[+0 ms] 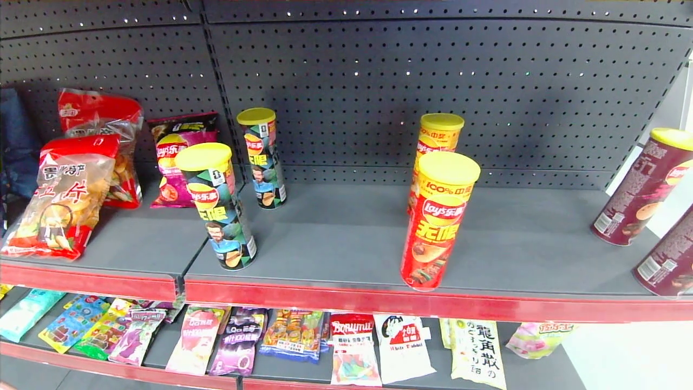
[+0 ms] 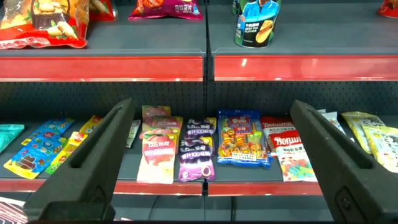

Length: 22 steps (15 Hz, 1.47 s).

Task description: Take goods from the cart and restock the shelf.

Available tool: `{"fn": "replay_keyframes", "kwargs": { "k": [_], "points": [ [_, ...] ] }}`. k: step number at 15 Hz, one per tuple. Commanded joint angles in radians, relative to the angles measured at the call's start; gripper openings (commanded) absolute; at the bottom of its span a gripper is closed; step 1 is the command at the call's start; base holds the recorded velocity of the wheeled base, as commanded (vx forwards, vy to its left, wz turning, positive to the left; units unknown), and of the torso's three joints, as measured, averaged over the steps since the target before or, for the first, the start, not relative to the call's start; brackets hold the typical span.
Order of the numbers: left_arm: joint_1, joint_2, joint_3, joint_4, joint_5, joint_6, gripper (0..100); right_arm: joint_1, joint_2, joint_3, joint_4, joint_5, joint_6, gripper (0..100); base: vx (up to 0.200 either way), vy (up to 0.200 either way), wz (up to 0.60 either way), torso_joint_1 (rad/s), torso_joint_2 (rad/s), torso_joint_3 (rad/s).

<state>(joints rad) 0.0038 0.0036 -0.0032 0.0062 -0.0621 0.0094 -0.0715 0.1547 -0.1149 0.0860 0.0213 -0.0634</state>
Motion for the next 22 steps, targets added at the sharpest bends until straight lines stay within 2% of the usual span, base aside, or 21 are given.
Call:
{"fn": "replay_keyframes", "kwargs": {
  "k": [1,4,6,7,9,10,11,12,13,22],
  "points": [
    [0.001,0.001,0.0,0.0,-0.001,0.0,100,-0.008,-0.06,0.077,-0.063,0.089,0.019,100,0.0,0.0,0.0,0.0,0.0,0.0],
    [0.001,0.001,0.0,0.0,-0.001,-0.002,100,-0.01,-0.06,0.089,-0.081,0.106,0.028,100,0.0,0.0,0.0,0.0,0.0,0.0],
    [0.001,0.001,0.0,0.0,-0.001,-0.002,100,-0.01,-0.06,0.089,-0.087,-0.078,-0.004,100,0.0,0.0,0.0,0.0,0.0,0.0],
    [0.001,0.001,0.0,0.0,-0.001,-0.002,100,-0.008,-0.058,0.089,-0.084,-0.103,0.002,100,0.0,0.0,0.0,0.0,0.0,0.0],
    [0.001,0.001,0.0,0.0,-0.001,-0.002,100,-0.01,-0.06,0.107,-0.092,-0.006,0.027,100,0.0,0.0,0.0,0.0,0.0,0.0],
    [0.001,0.001,0.0,0.0,-0.001,-0.002,100,0.001,-0.055,0.115,-0.084,0.002,0.042,100,0.0,0.0,0.0,0.0,0.0,0.0],
    [0.001,0.001,0.0,0.0,-0.001,-0.002,100,0.022,-0.055,0.113,-0.084,0.002,0.048,100,0.0,0.0,0.0,0.0,0.0,0.0],
    [-0.001,-0.001,0.0,0.0,-0.001,-0.002,100,0.082,-0.092,0.113,-0.084,0.003,0.045,100,0.0,0.0,0.0,0.0,0.0,0.0],
    [-0.001,0.001,0.0,0.0,-0.001,-0.002,100,0.094,-0.116,0.115,-0.084,0.005,0.05,100,0.0,0.0,0.0,0.0,0.0,0.0],
    [-0.001,0.001,0.0,0.0,-0.001,-0.002,100,0.075,-0.155,0.115,-0.084,0.003,0.065,100,0.0,0.0,0.0,0.0,0.0,0.0]
  ]
}}
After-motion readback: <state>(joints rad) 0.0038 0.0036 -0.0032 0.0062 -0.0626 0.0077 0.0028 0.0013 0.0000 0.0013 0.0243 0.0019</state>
